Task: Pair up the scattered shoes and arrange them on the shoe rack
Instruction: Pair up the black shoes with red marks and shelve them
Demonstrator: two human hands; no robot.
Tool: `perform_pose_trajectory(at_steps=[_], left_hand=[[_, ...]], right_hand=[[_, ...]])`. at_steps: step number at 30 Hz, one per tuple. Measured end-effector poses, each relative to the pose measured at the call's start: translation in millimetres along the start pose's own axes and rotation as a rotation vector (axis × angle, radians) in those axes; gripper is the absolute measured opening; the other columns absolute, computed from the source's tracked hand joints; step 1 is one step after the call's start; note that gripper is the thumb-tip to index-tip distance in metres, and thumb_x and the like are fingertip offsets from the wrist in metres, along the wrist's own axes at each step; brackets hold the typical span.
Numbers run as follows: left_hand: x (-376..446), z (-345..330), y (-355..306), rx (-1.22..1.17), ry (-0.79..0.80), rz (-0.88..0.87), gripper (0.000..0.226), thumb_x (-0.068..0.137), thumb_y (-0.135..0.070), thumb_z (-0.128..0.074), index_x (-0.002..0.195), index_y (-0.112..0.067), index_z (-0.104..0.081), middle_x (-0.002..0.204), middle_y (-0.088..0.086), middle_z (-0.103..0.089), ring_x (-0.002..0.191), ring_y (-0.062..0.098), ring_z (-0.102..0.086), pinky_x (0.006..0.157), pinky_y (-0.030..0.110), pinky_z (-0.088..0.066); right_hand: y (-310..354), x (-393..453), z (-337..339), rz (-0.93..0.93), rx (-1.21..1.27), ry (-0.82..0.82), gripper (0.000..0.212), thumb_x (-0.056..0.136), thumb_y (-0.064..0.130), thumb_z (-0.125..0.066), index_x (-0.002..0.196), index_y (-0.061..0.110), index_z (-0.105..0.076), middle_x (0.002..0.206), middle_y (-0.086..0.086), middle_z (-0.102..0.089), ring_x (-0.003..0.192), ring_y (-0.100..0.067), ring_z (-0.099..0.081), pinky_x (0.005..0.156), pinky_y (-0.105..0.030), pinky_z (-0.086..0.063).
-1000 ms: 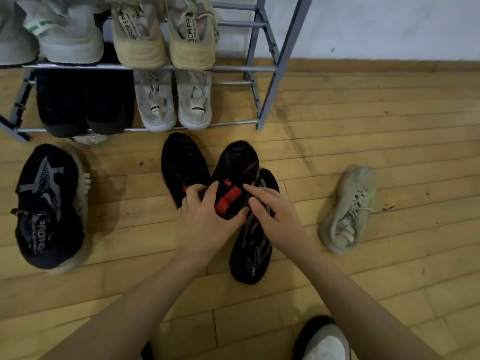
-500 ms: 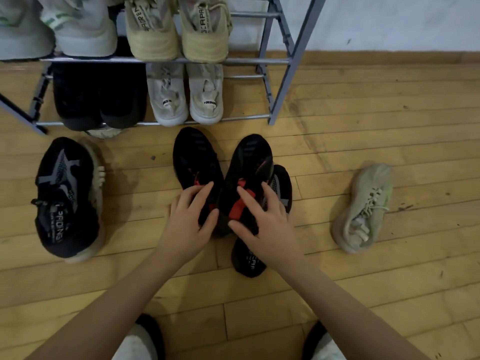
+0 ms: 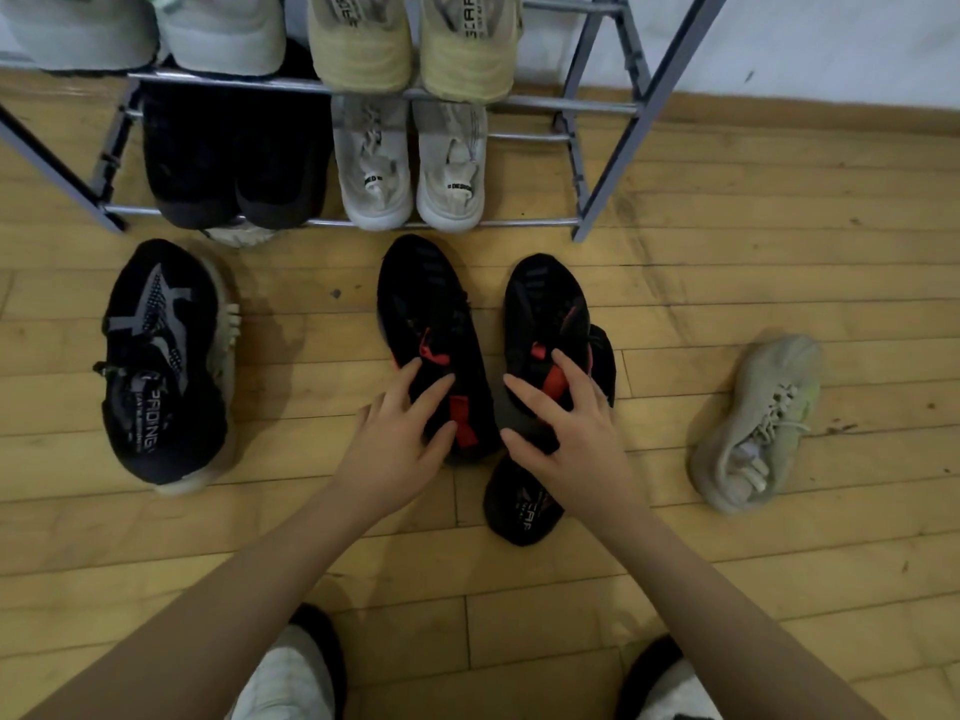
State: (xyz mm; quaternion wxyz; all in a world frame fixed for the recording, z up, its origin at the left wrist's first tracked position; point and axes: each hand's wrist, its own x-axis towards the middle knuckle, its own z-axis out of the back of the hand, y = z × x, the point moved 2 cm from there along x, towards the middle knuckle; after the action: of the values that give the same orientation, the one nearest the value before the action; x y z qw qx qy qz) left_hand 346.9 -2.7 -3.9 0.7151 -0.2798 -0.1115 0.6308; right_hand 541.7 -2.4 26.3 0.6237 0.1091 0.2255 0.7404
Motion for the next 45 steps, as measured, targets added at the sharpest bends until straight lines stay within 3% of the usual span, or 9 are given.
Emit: perform_pose_trajectory(at_steps=[5, 9, 12, 16, 21, 25, 34, 40, 45], left_hand=[[3, -16, -18, 0.215, 0.014, 0.0, 0.079, 0.081, -0.062, -0.05, 0.145, -0.045, -0.005, 0.155, 0.009, 0.002, 0.132, 0.043, -0.027, 0.103, 0.051, -0.031], [17, -24, -28, 0.337, 0.084, 0.083, 0.089, 0.077, -0.069, -0.05, 0.143, -0.047, 0.005, 0.155, 0.007, 0.012, 0.128, 0.047, -0.025, 0.103, 0.049, -0.03], [21, -26, -25, 0.384, 0.045, 0.06, 0.084, 0.076, -0.07, -0.05, 0.144, -0.047, -0.006, 0.156, 0.006, 0.003, 0.122, 0.046, -0.033, 0.098, 0.048, -0.035], [17, -26, -20, 0.287, -0.024, 0.016, 0.072, 0.076, -0.054, -0.065, 0.14, -0.04, -0.034, 0.152, 0.011, -0.023, 0.114, 0.052, -0.041, 0.089, 0.056, -0.043], [3, -9, -2, 0.038, -0.112, -0.097, 0.057, 0.077, -0.038, -0.071, 0.13, -0.033, -0.051, 0.148, 0.009, -0.028, 0.12, 0.046, -0.04, 0.09, 0.059, -0.044], [-7, 13, 11, -0.1, -0.174, -0.171, 0.044, 0.083, -0.041, -0.06, 0.123, -0.023, -0.06, 0.145, 0.01, -0.033, 0.129, 0.035, -0.037, 0.095, 0.055, -0.044], [-28, 44, 33, -0.003, -0.346, -0.228, 0.036, 0.088, -0.037, -0.05, 0.116, -0.019, -0.064, 0.135, 0.012, -0.044, 0.122, 0.038, -0.042, 0.095, 0.051, -0.043], [-38, 23, 69, 0.117, -0.216, -0.233, 0.038, 0.089, -0.041, -0.047, 0.124, -0.026, -0.056, 0.139, 0.016, -0.04, 0.124, 0.043, -0.041, 0.087, 0.053, -0.05], [-38, 10, 71, 0.25, -0.134, -0.169, 0.048, 0.085, -0.042, -0.053, 0.131, -0.03, -0.047, 0.141, 0.019, -0.035, 0.12, 0.048, -0.043, 0.078, 0.054, -0.054]], right_hand=[[-15, -5, 5, 0.011, -0.13, 0.023, 0.054, 0.085, 0.049, -0.056, 0.136, 0.045, -0.039, 0.155, -0.005, -0.019, 0.141, -0.034, -0.017, 0.107, -0.053, -0.025], [-24, -8, 3, -0.008, -0.203, 0.102, 0.064, 0.086, 0.05, -0.054, 0.141, 0.051, -0.022, 0.157, -0.005, -0.008, 0.142, -0.036, -0.011, 0.108, -0.054, -0.025], [-29, -11, 1, -0.058, -0.129, 0.145, 0.069, 0.087, 0.048, -0.053, 0.141, 0.056, -0.01, 0.157, 0.0, 0.003, 0.143, -0.032, -0.003, 0.111, -0.054, -0.022], [-28, -8, -1, -0.038, -0.134, 0.131, 0.066, 0.087, 0.054, -0.051, 0.141, 0.055, -0.012, 0.156, 0.002, 0.005, 0.143, -0.032, 0.0, 0.111, -0.054, -0.016], [-17, -6, -5, -0.013, 0.043, -0.029, 0.05, 0.088, 0.042, -0.058, 0.136, 0.041, -0.042, 0.153, -0.006, -0.019, 0.138, -0.041, -0.013, 0.108, -0.06, -0.026], [0, -1, -3, -0.021, 0.228, -0.169, 0.044, 0.087, 0.048, -0.048, 0.13, 0.041, -0.05, 0.149, -0.003, -0.027, 0.136, -0.032, -0.023, 0.106, -0.058, -0.029], [46, 11, -31, 0.103, 0.16, -0.147, 0.041, 0.088, 0.046, -0.047, 0.127, 0.034, -0.057, 0.145, -0.01, -0.036, 0.131, -0.04, -0.031, 0.103, -0.054, -0.027], [47, 23, -57, 0.108, -0.101, 0.022, 0.048, 0.088, 0.053, -0.041, 0.134, 0.04, -0.045, 0.146, -0.013, -0.035, 0.125, -0.049, -0.038, 0.092, -0.062, -0.042], [31, 21, -70, 0.129, -0.289, 0.075, 0.062, 0.089, 0.05, -0.051, 0.144, 0.044, -0.023, 0.152, -0.019, -0.021, 0.125, -0.048, -0.039, 0.095, -0.058, -0.039]])
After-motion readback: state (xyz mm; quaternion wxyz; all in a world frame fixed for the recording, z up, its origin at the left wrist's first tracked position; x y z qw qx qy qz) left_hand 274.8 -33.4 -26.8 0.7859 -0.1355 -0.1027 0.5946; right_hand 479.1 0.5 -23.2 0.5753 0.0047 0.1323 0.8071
